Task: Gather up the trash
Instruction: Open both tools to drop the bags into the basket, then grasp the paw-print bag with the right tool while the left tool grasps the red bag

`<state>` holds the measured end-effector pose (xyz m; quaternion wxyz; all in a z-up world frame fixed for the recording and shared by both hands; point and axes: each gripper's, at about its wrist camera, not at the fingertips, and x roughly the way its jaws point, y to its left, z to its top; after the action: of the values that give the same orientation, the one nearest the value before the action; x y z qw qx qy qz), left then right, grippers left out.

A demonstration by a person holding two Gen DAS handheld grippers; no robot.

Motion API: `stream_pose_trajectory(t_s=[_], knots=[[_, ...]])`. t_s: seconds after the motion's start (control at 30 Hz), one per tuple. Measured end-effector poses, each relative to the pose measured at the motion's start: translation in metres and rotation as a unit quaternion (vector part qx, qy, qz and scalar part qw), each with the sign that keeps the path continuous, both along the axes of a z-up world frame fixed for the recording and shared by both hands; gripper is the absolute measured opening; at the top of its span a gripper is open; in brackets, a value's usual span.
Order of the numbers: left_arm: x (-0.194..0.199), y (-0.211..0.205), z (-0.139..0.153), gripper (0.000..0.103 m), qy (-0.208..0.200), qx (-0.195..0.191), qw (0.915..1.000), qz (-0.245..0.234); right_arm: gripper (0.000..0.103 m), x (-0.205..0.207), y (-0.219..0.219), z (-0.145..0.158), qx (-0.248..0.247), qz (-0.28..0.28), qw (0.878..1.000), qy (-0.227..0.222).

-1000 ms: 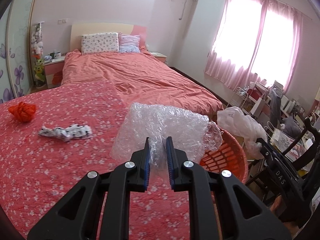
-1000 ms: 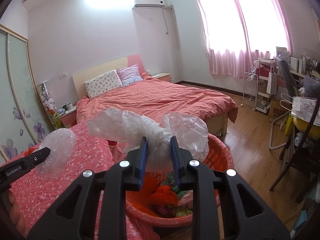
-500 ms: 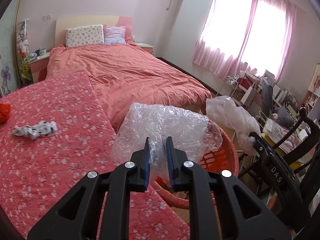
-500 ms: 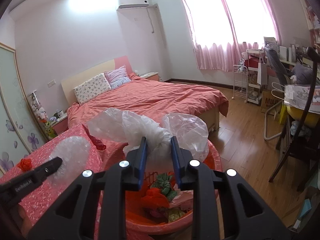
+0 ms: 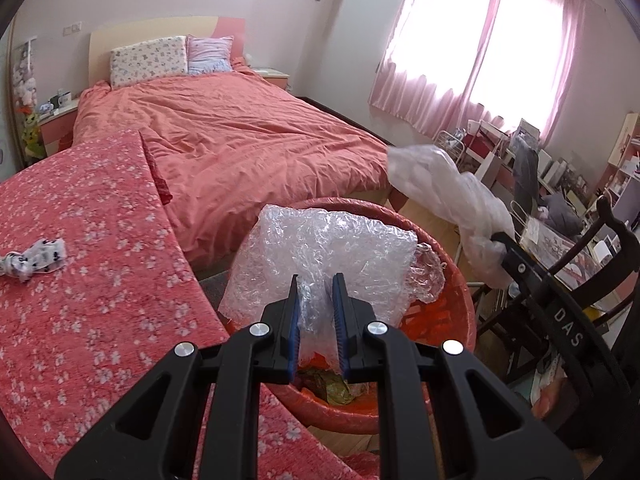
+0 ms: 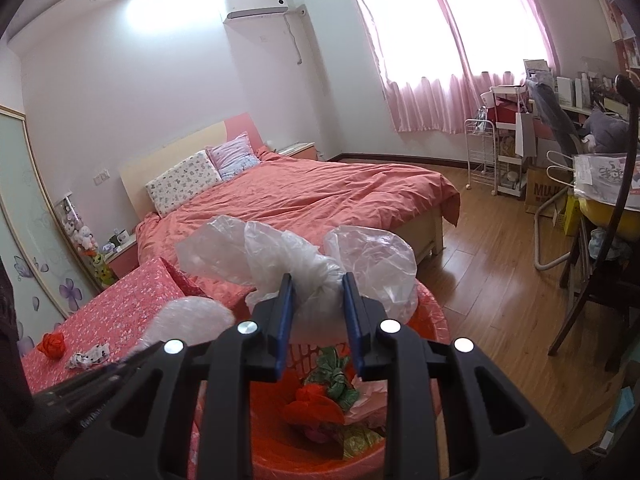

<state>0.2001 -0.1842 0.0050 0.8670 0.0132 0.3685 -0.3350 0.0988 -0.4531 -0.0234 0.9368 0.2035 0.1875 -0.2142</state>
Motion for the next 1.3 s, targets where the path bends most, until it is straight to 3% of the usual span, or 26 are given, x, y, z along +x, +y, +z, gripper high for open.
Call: stream_pose_trajectory(t_s=[0.1,0.27,0.47,0.7,0.9,1.07,1.3], knots=[[0.000,-0.001,-0.005,0.017,0.006,0.004,1.0000,0.003,0.030,0.006,0.001,-0.002,0.005,0.006,1.000,0.002],[0.004,0.006,-0.013,0.040,0.022,0.010,0.9996,0.012,0.039,0.012,-0.004,-0.011,0.015,0.015,1.000,0.013],[0.008,0.024,-0.015,0.044,0.020,0.024,0.9988,0.038,0.054,0.011,0.000,-0.016,0.008,0.014,1.000,0.023],[0.015,0.067,-0.011,0.050,-0.006,0.041,0.9955,0.085,0.059,0.014,0.017,-0.014,-0.011,0.029,0.999,0.035],[0.026,0.132,-0.009,0.053,-0.013,0.050,0.9886,0.141,0.060,0.032,0.049,-0.007,-0.027,0.075,0.996,0.044],[0.037,0.193,-0.009,0.063,-0.018,0.060,0.9791,0.194,0.060,0.060,0.099,-0.003,-0.040,0.133,0.989,0.051],[0.052,0.295,-0.007,0.065,-0.012,0.062,0.9579,0.280,0.060,0.109,0.192,0.001,-0.056,0.247,0.965,0.065]])
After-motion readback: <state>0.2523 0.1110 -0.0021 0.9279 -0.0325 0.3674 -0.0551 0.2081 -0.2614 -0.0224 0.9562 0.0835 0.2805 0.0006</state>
